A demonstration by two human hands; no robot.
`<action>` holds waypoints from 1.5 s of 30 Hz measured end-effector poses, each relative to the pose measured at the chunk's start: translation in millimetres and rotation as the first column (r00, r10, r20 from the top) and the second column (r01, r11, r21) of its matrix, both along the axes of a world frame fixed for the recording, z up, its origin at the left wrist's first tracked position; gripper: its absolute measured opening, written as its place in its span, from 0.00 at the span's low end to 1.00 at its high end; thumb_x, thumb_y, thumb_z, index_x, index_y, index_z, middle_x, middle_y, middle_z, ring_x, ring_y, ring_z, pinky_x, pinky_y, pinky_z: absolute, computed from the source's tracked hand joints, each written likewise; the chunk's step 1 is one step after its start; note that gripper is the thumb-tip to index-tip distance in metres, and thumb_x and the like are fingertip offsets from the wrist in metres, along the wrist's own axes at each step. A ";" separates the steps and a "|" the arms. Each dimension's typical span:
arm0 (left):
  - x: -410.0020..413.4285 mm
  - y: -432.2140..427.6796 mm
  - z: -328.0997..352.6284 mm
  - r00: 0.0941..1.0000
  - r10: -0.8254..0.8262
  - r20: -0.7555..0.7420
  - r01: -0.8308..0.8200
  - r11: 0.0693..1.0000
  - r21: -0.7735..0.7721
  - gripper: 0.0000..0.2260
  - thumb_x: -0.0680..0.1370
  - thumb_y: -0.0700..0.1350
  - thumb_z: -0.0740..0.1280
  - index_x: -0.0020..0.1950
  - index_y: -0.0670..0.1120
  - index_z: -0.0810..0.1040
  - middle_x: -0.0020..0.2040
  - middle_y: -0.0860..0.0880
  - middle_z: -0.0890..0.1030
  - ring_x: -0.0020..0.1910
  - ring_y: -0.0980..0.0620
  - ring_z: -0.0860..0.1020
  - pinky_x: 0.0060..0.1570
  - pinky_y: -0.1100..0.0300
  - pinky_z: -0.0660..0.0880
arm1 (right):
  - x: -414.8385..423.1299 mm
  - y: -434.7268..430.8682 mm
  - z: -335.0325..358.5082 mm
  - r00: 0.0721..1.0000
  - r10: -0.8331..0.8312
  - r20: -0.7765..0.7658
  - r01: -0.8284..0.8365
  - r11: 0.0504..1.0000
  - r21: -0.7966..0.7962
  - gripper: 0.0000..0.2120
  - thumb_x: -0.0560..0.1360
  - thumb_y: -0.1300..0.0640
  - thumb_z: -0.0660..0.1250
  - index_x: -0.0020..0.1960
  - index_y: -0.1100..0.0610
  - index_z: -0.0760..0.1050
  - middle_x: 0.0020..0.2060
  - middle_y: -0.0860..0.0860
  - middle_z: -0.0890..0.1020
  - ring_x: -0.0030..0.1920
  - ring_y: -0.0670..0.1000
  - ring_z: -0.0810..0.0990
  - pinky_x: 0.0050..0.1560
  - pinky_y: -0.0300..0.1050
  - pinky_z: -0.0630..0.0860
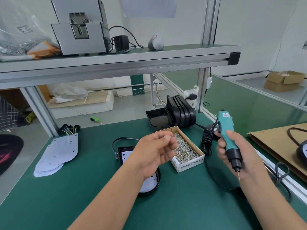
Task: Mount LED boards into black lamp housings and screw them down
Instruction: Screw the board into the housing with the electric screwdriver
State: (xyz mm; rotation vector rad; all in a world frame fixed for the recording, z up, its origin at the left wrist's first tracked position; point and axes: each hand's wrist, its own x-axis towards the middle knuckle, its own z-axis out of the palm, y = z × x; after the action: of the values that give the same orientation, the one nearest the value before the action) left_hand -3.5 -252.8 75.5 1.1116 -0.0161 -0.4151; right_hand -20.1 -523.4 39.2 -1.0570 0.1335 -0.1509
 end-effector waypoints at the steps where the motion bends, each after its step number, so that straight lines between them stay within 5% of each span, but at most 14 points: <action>1: -4.0 5.7 0.0 0.998 -0.008 -0.055 0.003 0.996 -0.093 0.05 0.84 0.36 0.67 0.58 0.41 0.80 0.45 0.45 0.85 0.44 0.48 0.85 0.37 0.60 0.83 | -0.4 4.3 0.6 1.000 0.000 0.014 0.000 0.999 0.037 0.17 0.81 0.51 0.67 0.62 0.63 0.76 0.35 0.53 0.77 0.30 0.49 0.75 0.28 0.37 0.75; 5: -21.3 26.2 0.3 0.983 -0.024 -0.181 -0.037 0.945 -0.324 0.08 0.79 0.38 0.68 0.57 0.40 0.79 0.46 0.44 0.84 0.46 0.46 0.85 0.39 0.59 0.83 | -2.1 25.8 3.7 0.996 0.035 0.078 -0.046 0.989 0.140 0.18 0.74 0.54 0.72 0.60 0.61 0.75 0.39 0.55 0.81 0.36 0.52 0.81 0.35 0.41 0.82; 9: -34.6 45.6 3.5 0.980 -0.005 -0.200 -0.070 0.929 -0.364 0.05 0.80 0.39 0.67 0.54 0.40 0.80 0.47 0.43 0.83 0.46 0.44 0.85 0.37 0.60 0.82 | -3.8 55.2 12.9 0.980 0.055 0.193 -0.096 0.973 0.209 0.16 0.73 0.63 0.72 0.58 0.61 0.74 0.45 0.56 0.82 0.43 0.54 0.83 0.44 0.48 0.83; 13: -46.3 60.9 3.8 0.982 0.014 -0.190 -0.072 0.952 -0.298 0.03 0.82 0.39 0.67 0.55 0.41 0.78 0.45 0.44 0.80 0.36 0.53 0.76 0.27 0.66 0.71 | -0.6 88.3 30.2 0.954 0.070 0.291 -0.170 0.928 0.333 0.08 0.76 0.59 0.72 0.50 0.57 0.74 0.40 0.53 0.77 0.36 0.49 0.74 0.38 0.43 0.75; 16: -51.2 69.1 -0.9 0.991 0.060 -0.122 -0.084 0.977 -0.197 0.05 0.79 0.39 0.69 0.55 0.40 0.79 0.43 0.45 0.78 0.33 0.55 0.71 0.25 0.67 0.66 | 7.6 112.2 44.3 0.953 0.023 0.301 -0.136 0.923 0.360 0.06 0.76 0.59 0.73 0.48 0.57 0.76 0.39 0.53 0.78 0.34 0.48 0.76 0.36 0.42 0.77; 21: -52.5 78.3 -9.2 0.989 0.140 -0.048 -0.144 0.984 -0.108 0.07 0.73 0.38 0.73 0.50 0.40 0.86 0.43 0.42 0.80 0.32 0.54 0.72 0.24 0.66 0.66 | 24.7 150.9 58.7 0.970 -0.041 0.238 -0.052 0.926 0.374 0.04 0.76 0.60 0.75 0.47 0.57 0.80 0.36 0.53 0.80 0.34 0.50 0.79 0.36 0.44 0.79; 26: -52.3 84.2 -14.9 0.987 0.156 -0.027 -0.158 0.981 -0.110 0.07 0.72 0.38 0.75 0.48 0.43 0.90 0.45 0.42 0.80 0.34 0.53 0.74 0.26 0.65 0.68 | 34.8 167.3 51.5 0.953 -0.018 0.301 -0.134 0.870 0.474 0.12 0.78 0.58 0.72 0.61 0.57 0.79 0.38 0.51 0.76 0.36 0.49 0.74 0.41 0.44 0.75; 33: -51.6 91.0 -19.6 0.987 0.155 0.033 -0.151 0.983 -0.103 0.05 0.74 0.38 0.74 0.48 0.42 0.88 0.50 0.40 0.85 0.35 0.54 0.76 0.28 0.64 0.71 | 29.3 166.8 36.6 0.943 -0.018 0.332 -0.141 0.883 0.448 0.02 0.77 0.61 0.74 0.47 0.55 0.82 0.40 0.54 0.83 0.44 0.55 0.86 0.50 0.51 0.83; 39: -52.7 90.7 -26.8 0.985 0.147 0.088 -0.149 0.989 0.017 0.12 0.73 0.41 0.75 0.55 0.41 0.89 0.46 0.42 0.83 0.36 0.53 0.76 0.29 0.64 0.70 | 28.4 163.8 34.9 0.948 -0.009 0.319 -0.153 0.864 0.479 0.13 0.78 0.58 0.74 0.61 0.59 0.78 0.36 0.48 0.75 0.35 0.48 0.76 0.42 0.44 0.79; 45: -52.8 89.0 -31.6 0.986 0.139 0.094 -0.146 0.986 0.074 0.09 0.81 0.34 0.69 0.57 0.40 0.88 0.47 0.42 0.84 0.36 0.53 0.75 0.29 0.64 0.69 | 27.2 168.7 33.1 0.938 -0.007 0.347 -0.179 0.847 0.501 0.08 0.78 0.59 0.74 0.51 0.56 0.75 0.34 0.48 0.72 0.32 0.47 0.73 0.39 0.44 0.77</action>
State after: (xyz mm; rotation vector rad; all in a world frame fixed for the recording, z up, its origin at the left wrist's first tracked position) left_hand -56.4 -163.8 44.0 1.2019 0.0023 -0.2394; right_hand 7.1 -354.7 72.4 -0.4704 -0.1812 -0.1966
